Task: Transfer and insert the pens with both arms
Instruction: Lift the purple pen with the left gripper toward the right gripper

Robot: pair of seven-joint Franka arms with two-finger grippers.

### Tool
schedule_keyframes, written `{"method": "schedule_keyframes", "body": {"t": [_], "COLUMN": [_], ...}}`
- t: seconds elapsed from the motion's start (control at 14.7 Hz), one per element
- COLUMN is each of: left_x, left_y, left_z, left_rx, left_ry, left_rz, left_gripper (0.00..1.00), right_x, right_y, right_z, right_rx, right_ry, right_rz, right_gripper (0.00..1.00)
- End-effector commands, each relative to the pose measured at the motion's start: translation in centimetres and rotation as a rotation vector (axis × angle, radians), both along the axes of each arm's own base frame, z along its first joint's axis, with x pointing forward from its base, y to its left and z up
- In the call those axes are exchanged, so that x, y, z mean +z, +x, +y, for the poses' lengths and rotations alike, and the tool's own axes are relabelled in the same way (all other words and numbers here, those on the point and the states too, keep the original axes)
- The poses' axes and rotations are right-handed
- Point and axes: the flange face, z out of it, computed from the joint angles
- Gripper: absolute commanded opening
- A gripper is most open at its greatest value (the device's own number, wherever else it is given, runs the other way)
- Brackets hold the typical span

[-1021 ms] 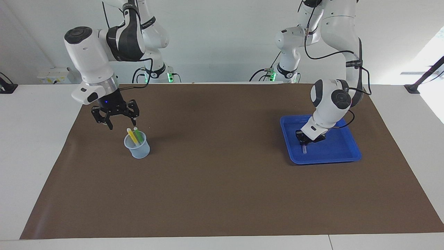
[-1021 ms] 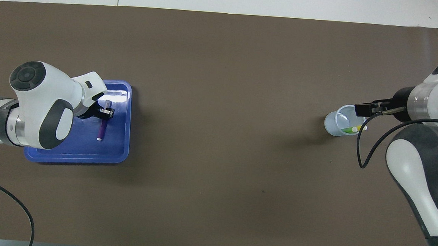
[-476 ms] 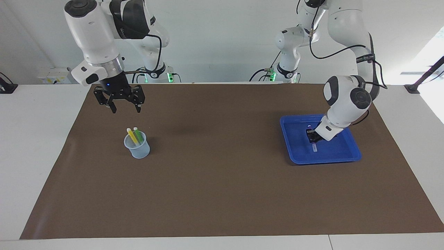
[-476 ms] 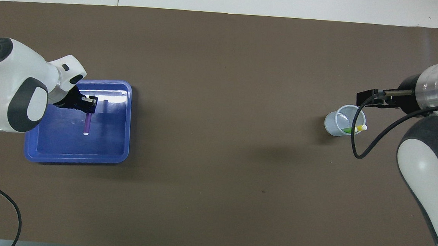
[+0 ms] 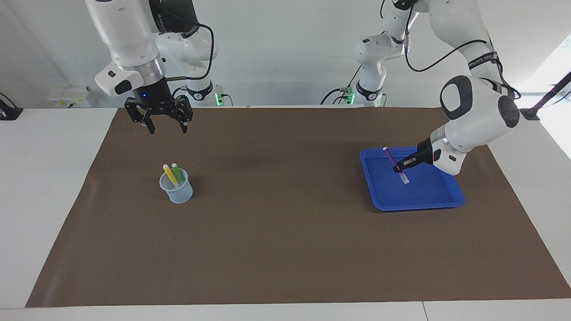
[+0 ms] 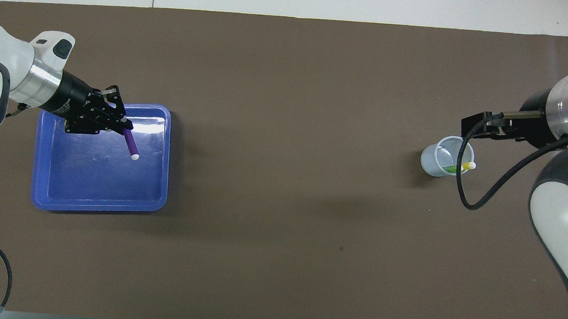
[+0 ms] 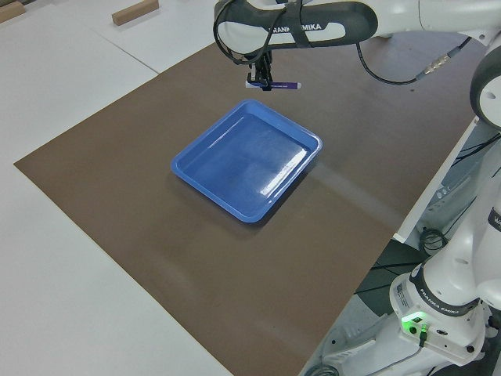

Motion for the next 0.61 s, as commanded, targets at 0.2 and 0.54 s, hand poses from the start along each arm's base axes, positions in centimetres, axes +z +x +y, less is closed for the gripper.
{"method": "schedule_keyframes", "body": {"t": [0.2,0.54], "left_x": [4.9,6.1], "left_y": [-1.0,-3.3], "left_z": [-4.3,-12.0], "left_rx": [0.463,0.608], "left_ry": [-0.192,-0.230], "left_rz": [0.312,0.571], "left_gripper": [0.00,0.00], "right_x": [1.2,1.1], "right_y": [0.0,-0.1], "right_z": [-1.1,-1.7], "right_rx": [-0.036,-0.059], "right_ry": [-0.013,-0.004], "right_rz": [0.036,0.052], "right_gripper": [0.89,0.89]}}
